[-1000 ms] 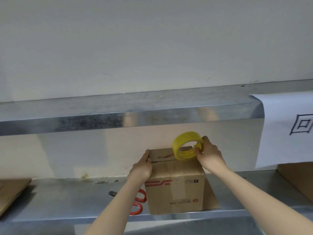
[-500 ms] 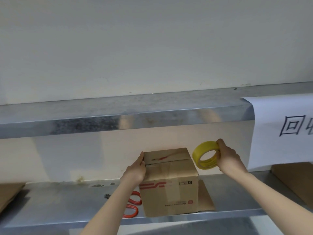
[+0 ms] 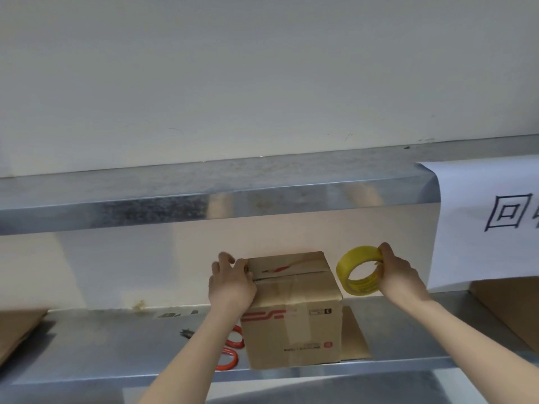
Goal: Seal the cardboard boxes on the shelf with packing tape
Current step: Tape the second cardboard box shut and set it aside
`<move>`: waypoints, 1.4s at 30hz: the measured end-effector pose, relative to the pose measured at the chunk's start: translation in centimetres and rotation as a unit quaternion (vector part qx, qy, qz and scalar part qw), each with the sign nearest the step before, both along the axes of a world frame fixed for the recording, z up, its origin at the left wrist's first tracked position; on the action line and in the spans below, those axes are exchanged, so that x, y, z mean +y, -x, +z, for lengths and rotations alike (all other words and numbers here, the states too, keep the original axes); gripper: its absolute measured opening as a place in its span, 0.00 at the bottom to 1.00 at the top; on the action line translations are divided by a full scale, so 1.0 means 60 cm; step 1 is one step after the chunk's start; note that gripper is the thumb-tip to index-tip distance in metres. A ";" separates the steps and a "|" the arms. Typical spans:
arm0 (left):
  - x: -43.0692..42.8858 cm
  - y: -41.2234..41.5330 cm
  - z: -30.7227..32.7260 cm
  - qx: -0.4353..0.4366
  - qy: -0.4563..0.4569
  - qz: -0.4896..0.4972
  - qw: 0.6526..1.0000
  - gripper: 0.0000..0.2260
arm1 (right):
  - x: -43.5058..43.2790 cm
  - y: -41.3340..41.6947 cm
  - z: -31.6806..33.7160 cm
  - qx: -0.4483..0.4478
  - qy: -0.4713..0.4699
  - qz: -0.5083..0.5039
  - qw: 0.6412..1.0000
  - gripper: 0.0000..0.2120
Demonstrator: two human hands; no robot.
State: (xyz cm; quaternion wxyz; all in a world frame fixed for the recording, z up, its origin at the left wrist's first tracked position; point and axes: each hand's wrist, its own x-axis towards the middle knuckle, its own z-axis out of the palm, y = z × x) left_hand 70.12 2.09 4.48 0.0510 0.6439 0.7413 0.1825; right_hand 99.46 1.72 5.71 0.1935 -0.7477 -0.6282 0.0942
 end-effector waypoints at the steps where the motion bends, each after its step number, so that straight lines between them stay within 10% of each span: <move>1: 0.000 -0.005 0.003 0.017 -0.027 -0.008 0.999 0.12 | -0.003 -0.001 -0.002 0.005 0.001 -0.001 1.000 0.12; 6: -0.005 -0.024 0.038 0.090 0.004 -0.018 0.996 0.08 | -0.005 -0.015 -0.005 -0.010 -0.011 0.018 1.000 0.11; 11: -0.011 -0.053 0.057 0.193 0.042 -0.031 0.980 0.26 | -0.003 -0.015 -0.008 0.008 -0.028 0.033 0.999 0.10; 26: 0.006 -0.082 0.054 0.183 0.075 0.023 0.980 0.41 | 0.009 -0.027 -0.062 0.166 0.007 0.047 0.985 0.10; 42: -0.034 -0.042 0.046 0.074 0.002 0.007 0.997 0.21 | 0.012 -0.016 -0.027 0.123 0.013 0.180 0.976 0.26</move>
